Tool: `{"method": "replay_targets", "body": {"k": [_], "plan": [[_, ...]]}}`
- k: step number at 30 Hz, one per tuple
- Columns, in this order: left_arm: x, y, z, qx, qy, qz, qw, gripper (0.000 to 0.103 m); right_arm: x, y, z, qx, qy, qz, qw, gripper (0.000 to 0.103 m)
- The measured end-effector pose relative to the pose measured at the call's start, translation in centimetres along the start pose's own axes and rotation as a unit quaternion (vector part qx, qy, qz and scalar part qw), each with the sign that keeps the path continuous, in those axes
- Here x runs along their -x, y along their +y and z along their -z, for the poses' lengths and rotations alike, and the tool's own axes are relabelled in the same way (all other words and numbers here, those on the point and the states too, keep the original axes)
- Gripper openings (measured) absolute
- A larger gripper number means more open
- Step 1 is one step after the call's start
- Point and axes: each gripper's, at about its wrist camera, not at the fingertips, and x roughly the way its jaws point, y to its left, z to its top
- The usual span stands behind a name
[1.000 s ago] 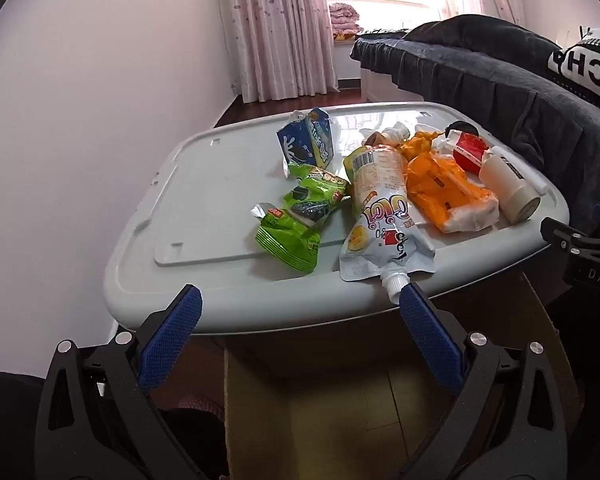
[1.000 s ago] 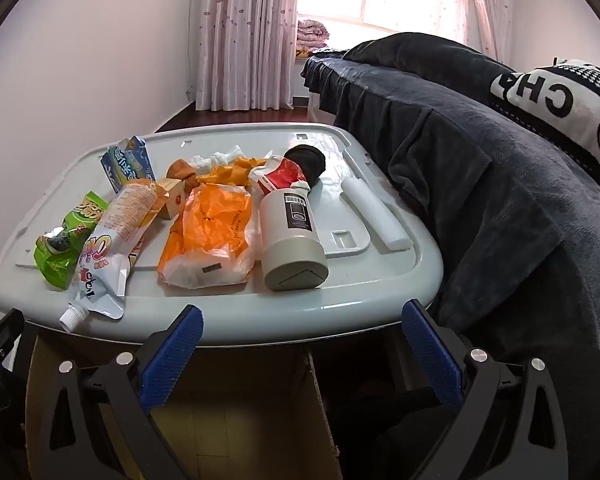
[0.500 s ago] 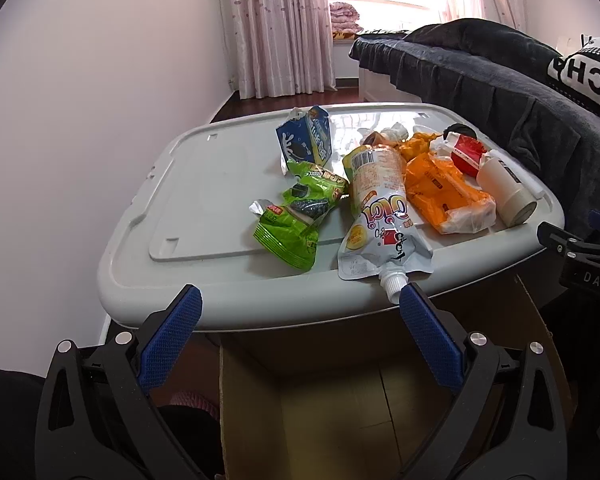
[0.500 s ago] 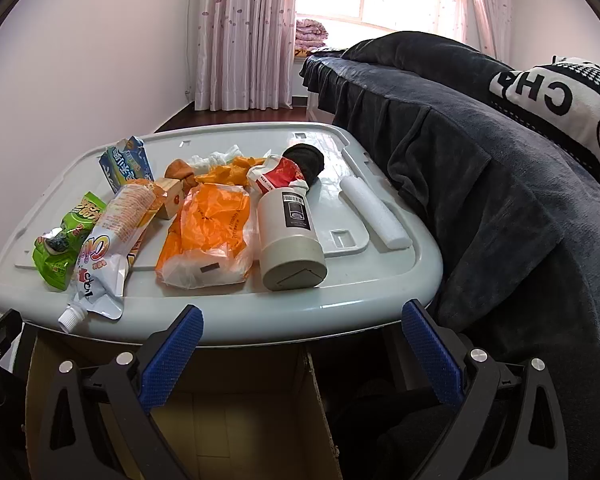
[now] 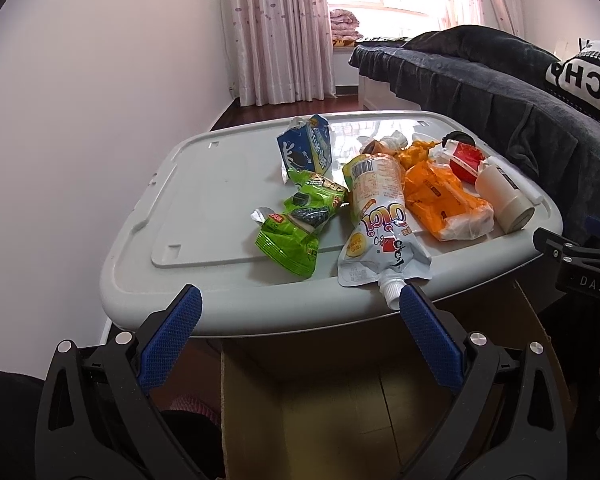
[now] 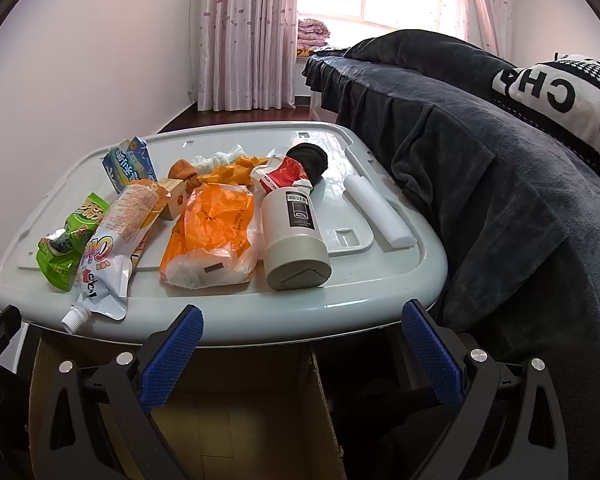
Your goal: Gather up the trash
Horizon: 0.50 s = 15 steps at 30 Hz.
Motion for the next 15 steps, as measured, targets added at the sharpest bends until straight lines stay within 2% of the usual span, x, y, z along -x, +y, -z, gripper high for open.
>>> {"method": "replay_targets", "body": {"k": [15], "plan": [[-0.16,0.15,0.02,0.006,0.004,0.002,1.0,0.097,-0.22,-0.23,0.04,-0.003,0.0,-0.004,1.0,0.098]]}}
